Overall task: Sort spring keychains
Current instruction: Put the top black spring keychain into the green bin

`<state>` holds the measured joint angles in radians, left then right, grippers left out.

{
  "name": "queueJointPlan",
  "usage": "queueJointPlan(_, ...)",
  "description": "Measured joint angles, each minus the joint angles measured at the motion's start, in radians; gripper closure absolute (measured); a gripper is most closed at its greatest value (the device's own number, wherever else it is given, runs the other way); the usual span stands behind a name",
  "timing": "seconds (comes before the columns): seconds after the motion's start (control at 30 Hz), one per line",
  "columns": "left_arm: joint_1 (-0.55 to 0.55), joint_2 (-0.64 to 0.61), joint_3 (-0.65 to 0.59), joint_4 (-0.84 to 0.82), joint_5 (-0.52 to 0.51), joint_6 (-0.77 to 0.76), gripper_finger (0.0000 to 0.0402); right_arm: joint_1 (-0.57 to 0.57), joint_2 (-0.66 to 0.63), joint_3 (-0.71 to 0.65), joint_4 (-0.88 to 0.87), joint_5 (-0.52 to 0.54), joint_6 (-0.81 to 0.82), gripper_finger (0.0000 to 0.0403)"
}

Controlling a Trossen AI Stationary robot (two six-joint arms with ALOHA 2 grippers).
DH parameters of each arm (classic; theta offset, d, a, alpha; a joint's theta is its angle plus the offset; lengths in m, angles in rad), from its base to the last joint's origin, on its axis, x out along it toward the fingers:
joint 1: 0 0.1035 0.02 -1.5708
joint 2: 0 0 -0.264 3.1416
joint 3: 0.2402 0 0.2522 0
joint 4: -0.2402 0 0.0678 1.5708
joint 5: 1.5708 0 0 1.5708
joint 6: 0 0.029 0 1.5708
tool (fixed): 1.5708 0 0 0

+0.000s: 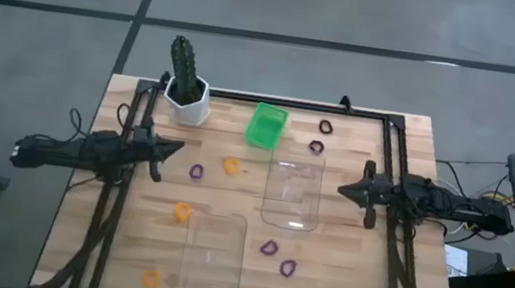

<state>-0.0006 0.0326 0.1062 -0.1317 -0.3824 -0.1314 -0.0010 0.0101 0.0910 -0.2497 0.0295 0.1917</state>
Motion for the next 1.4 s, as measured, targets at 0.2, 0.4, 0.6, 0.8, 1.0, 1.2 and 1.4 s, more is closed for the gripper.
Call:
queueJointPlan(0.2, 0.000, 0.000, 0.000, 0.041, 0.000, -0.030, 0.0401, 0.000, 0.000, 0.000, 0.101, 0.007, 0.162, 0.0374)
queueJointPlan(0.4, 0.000, 0.000, 0.001, 0.189, 0.000, -0.217, 0.0401, 0.000, -0.001, 0.000, 0.418, 0.076, 0.465, 0.0374)
queueJointPlan(0.6, 0.000, 0.000, 0.002, 0.309, 0.000, -0.430, 0.0401, 0.000, 0.004, 0.000, 0.699, 0.146, 0.608, 0.0374)
queueJointPlan(0.8, 0.000, 0.000, 0.002, 0.358, -0.001, -0.570, 0.0401, 0.000, 0.052, 0.000, 0.965, 0.317, 0.583, 0.0374)
queueJointPlan(1.0, 0.000, 0.000, 0.002, 0.375, -0.010, -0.688, 0.0401, -0.001, 0.179, 0.032, 0.966, 0.425, 0.754, 0.0374)
queueJointPlan(1.2, 0.000, 0.002, 0.002, 0.386, -0.010, -0.736, 0.0401, -0.002, 0.427, 0.174, 0.715, 0.408, 0.961, 0.0374)
queueJointPlan(1.4, 0.000, 0.002, 0.002, 0.387, -0.010, -0.799, 0.0401, -0.043, 0.618, 0.440, 0.334, 0.414, 0.630, 0.0374)
